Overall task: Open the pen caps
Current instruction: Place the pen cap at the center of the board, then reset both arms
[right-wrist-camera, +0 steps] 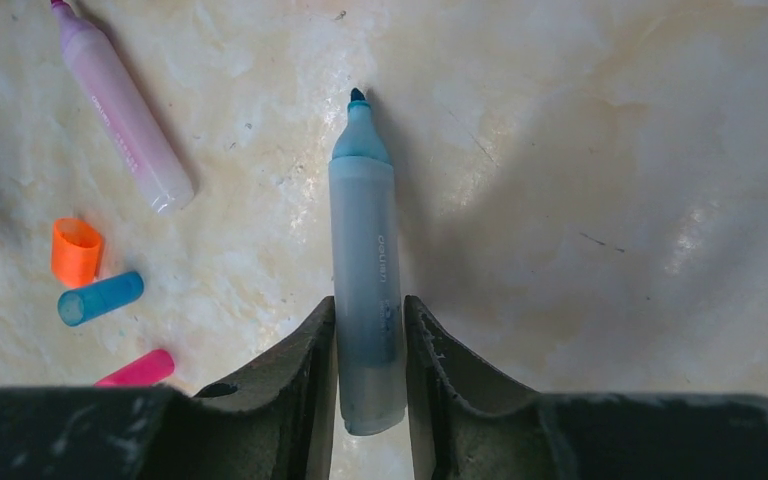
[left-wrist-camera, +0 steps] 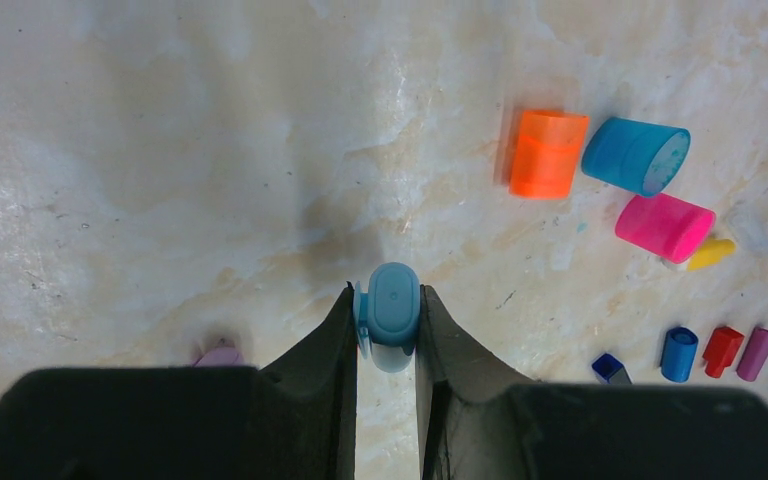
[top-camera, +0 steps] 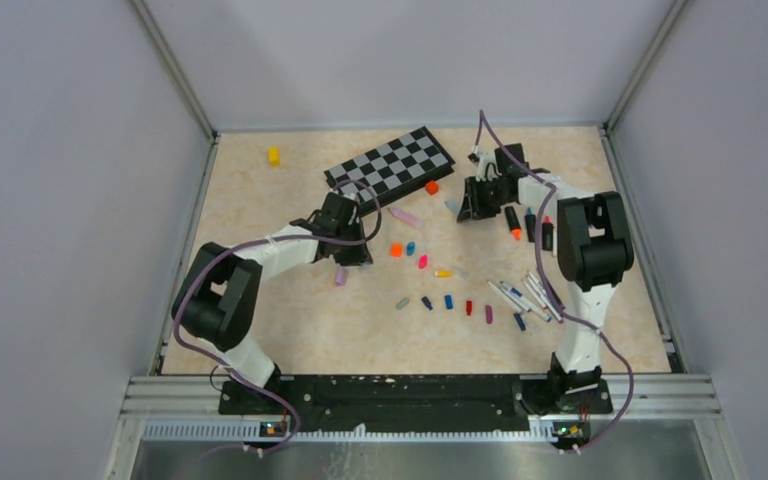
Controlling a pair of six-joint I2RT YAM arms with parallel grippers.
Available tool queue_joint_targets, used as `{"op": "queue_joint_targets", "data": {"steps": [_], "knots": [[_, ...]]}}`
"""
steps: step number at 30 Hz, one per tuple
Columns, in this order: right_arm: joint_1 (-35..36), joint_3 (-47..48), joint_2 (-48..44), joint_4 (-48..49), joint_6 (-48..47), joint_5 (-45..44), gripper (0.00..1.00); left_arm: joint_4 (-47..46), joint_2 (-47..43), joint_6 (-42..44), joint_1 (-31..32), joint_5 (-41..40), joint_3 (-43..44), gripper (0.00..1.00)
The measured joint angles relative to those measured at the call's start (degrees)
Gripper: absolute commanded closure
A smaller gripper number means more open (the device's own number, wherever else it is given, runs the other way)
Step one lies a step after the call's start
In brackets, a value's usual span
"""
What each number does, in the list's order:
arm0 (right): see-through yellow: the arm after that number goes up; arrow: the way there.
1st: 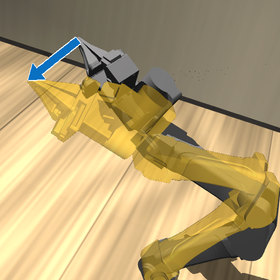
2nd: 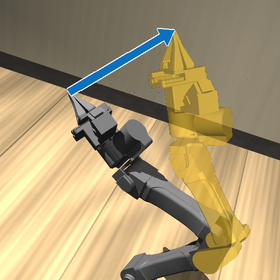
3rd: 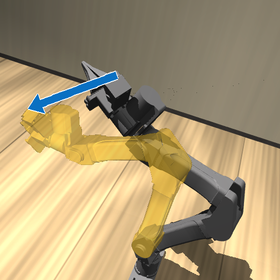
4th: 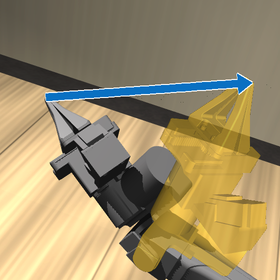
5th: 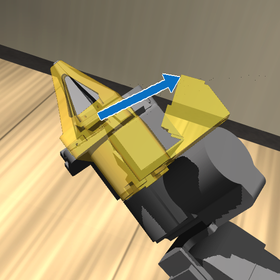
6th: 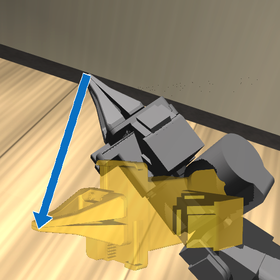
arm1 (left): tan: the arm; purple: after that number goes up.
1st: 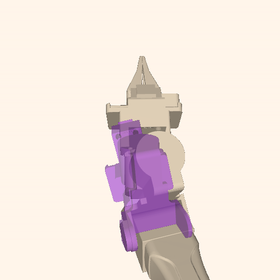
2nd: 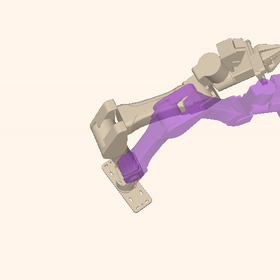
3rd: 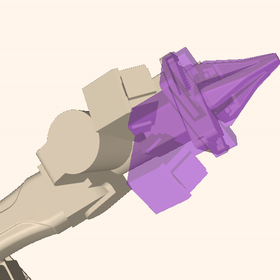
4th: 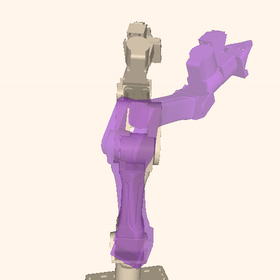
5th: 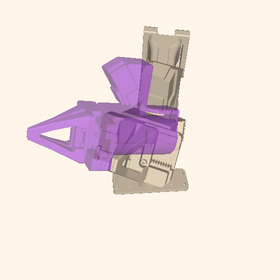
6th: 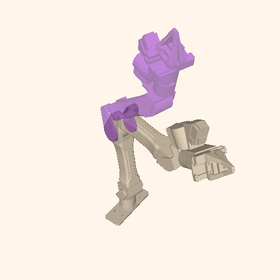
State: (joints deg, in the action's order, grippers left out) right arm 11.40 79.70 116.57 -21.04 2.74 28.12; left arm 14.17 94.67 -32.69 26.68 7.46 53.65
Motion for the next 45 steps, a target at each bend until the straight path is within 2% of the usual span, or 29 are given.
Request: {"op": "queue_joint_targets", "data": {"steps": [8, 17, 22, 24, 26, 28, 30, 31, 32, 35, 38, 42, 45], "knots": [[0.2, 0.3, 0.5, -0.4, -0.1, 0.0, 0.6, 1.7, 1.4, 1.2, 0.0, -1.2, 0.9, 0.53], [0.2, 0.2, -3.4, -2.4, -1.9, -0.7, 0.56, 4.7, 1.2, 2.3, 0.0, -2.5, 2.9, 0.48], [-0.4, -1.1, -12.3, -4.1, -6.6, 0.4, 0.54, 6.6, -4.6, 5.3, 0.0, -4.3, 4.3, 0.2], [-1.0, -1.7, -17.0, -6.0, -10.2, 2.3, 0.54, 6.3, -9.4, 7.6, 0.0, -4.2, 4.3, 0.03], [-2.4, -3.2, -23.0, -7.3, -13.9, 4.9, 0.52, 4.5, -15.8, 10.6, 0.0, -3.6, 3.5, 0.01], [-4.7, -6.1, -29.3, -7.1, -16.4, 7.1, 0.41, 0.7, -23.6, 13.0, -0.2, -2.3, 1.1, 0.01], [-7.9, -10.1, -37.2, -7.2, -19.0, 8.3, 0.19, -2.6, -31.4, 15.2, -0.7, -1.1, -1.6, 0.01], [-9.2, -11.8, -40.7, -6.9, -19.8, 8.0, 0.04, -3.6, -34.6, 16.1, -0.9, -0.8, -2.3, 0.01], [-10.5, -13.8, -44.6, -6.2, -20.4, 7.4, 0.01, -4.3, -37.4, 16.9, -1.5, -0.7, -2.4, 0.01], [-12.9, -17.7, -54.9, -5.0, -20.4, 6.0, 0.02, -4.9, -40.8, 18.3, -4.3, -0.1, -1.6, 0.01], [-14.2, -17.4, -60.3, -4.4, -18.4, 6.0, 0.04, -3.5, -40.3, 18.4, -9.2, 3.0, 1.2, 0.01], [-14.5, -16.0, -62.2, -4.2, -12.7, 5.0, 0.04, -1.8, -39.0, 16.2, -15.9, 9.4, 3.8, 0.01], [-14.6, -14.0, -62.2, -5.7, -9.8, 4.4, 0.04, -0.9, -38.9, 14.3, -17.9, 12.9, 5.4, 0.01]]}}
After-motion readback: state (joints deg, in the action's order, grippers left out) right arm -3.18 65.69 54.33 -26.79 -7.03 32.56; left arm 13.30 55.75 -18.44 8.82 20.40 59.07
